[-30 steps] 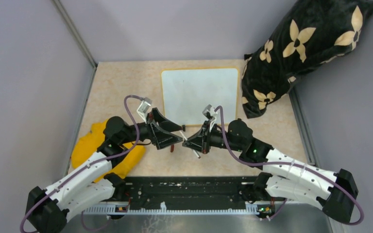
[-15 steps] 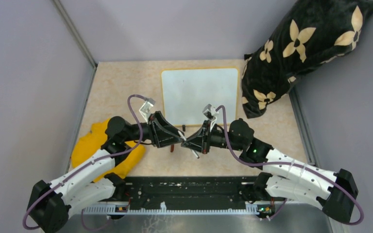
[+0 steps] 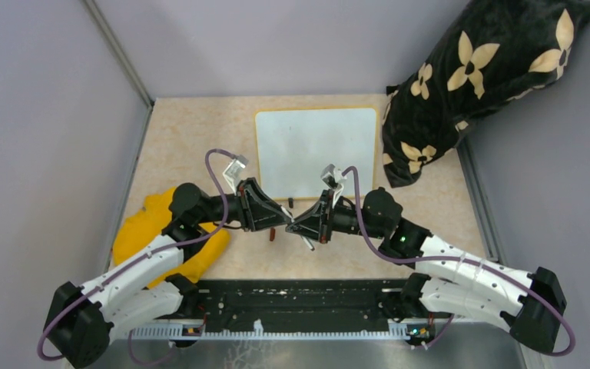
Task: Write a sentence on the whiteboard
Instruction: Adjust the whiteboard marker.
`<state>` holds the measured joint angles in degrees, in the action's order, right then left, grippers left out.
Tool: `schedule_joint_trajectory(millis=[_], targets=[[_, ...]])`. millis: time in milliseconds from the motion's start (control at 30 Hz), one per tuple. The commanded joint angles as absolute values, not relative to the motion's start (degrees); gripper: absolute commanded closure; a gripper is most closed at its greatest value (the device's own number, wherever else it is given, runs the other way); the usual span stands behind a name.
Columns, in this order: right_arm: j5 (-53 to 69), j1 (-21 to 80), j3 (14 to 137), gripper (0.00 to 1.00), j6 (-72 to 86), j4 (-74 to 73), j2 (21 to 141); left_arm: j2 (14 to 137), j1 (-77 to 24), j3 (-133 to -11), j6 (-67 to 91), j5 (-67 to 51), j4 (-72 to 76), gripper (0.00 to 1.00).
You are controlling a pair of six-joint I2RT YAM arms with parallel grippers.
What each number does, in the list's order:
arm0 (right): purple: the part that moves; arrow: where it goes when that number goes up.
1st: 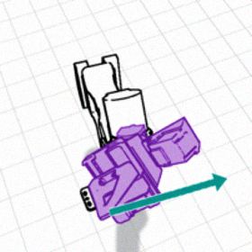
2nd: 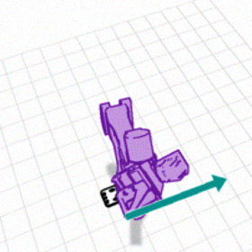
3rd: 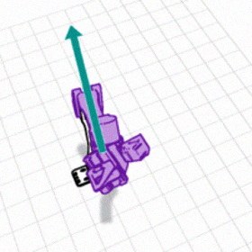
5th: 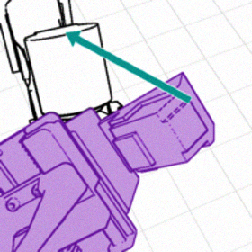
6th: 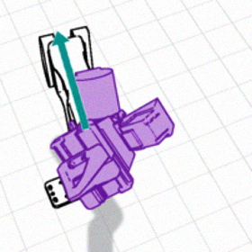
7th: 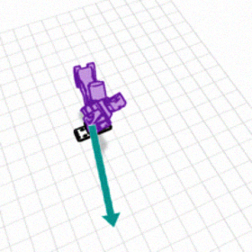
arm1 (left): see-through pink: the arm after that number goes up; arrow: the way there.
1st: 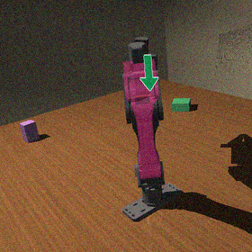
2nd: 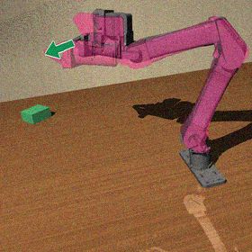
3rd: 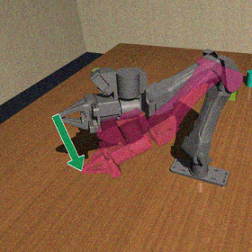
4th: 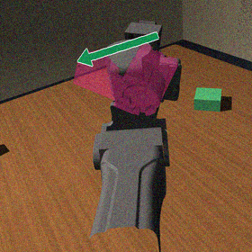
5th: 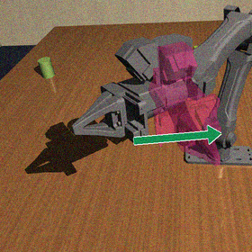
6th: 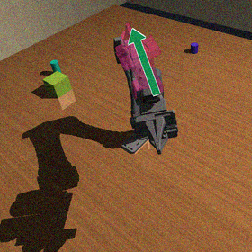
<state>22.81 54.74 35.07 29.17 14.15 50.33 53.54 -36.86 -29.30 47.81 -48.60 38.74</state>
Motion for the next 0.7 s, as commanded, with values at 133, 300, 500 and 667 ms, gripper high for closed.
schedule_joint_trajectory(millis=[133,300,500,667], targets=[[24.08,55.37,37.08,1.0,29.18,17.4,50.69,53.6,-36.89,-29.09,48.82,-49.16,42.35,0.57],[24.26,55.62,37.09,1.0,29.05,17.49,50.89,53.51,-36.85,-28.88,49.04,-49.29,42.62,0.66],[24.26,55.77,37.11,1.0,29.14,17.53,51.31,53.53,-36.9,-28.54,49.22,-49.28,42.78,0.8],[24.21,55.81,37.31,1.0,29.38,17.71,51.28,53.51,-36.89,-28.39,49.22,-49.61,42.72,1.0]])
